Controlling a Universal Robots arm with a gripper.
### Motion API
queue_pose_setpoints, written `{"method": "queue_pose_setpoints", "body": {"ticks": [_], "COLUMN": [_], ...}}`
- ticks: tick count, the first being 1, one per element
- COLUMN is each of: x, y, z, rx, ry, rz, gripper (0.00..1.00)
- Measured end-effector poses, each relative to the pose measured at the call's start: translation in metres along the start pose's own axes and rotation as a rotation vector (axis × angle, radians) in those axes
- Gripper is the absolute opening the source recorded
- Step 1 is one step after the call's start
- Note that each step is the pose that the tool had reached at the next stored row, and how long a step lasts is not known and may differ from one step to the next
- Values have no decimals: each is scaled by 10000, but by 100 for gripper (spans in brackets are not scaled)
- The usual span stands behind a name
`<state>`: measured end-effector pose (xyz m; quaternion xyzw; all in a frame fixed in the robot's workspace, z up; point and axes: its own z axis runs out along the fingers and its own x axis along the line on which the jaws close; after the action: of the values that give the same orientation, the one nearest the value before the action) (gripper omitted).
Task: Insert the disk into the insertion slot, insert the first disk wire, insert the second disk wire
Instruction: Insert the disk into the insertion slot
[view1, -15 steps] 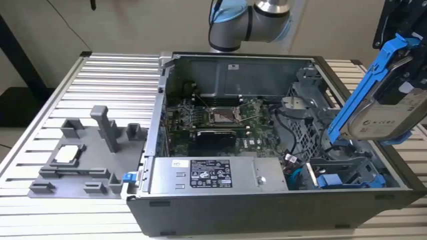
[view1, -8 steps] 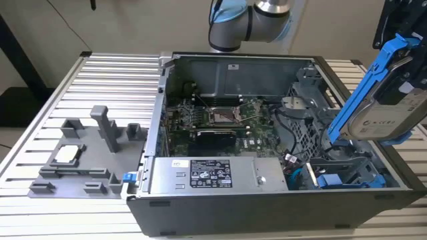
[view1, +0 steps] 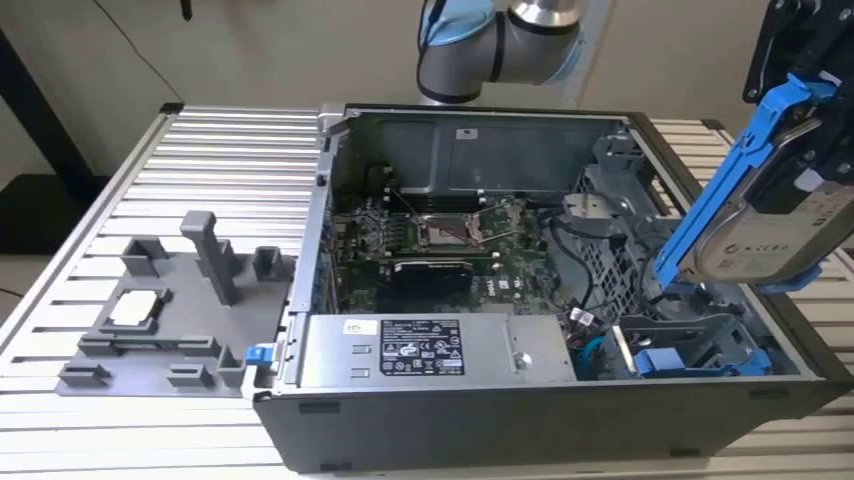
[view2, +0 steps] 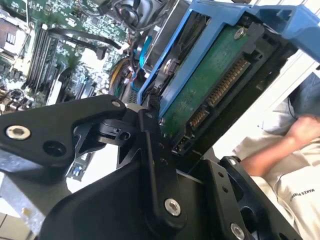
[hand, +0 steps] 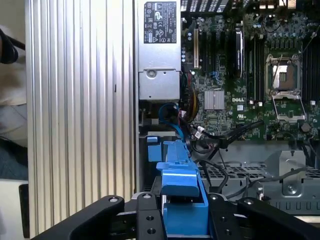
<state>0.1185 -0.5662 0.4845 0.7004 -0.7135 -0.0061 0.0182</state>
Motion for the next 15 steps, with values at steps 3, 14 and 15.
{"method": "queue_pose_setpoints", "body": {"ticks": [3,14,15], "x": [8,31,37], "y": [-3,-10,-10], "z": [52,254,271], "rx": [8,-7,-7], "ry": [-10,-18,-28], "rz": [-2,-19,-20], "gripper": [33,33,33]}}
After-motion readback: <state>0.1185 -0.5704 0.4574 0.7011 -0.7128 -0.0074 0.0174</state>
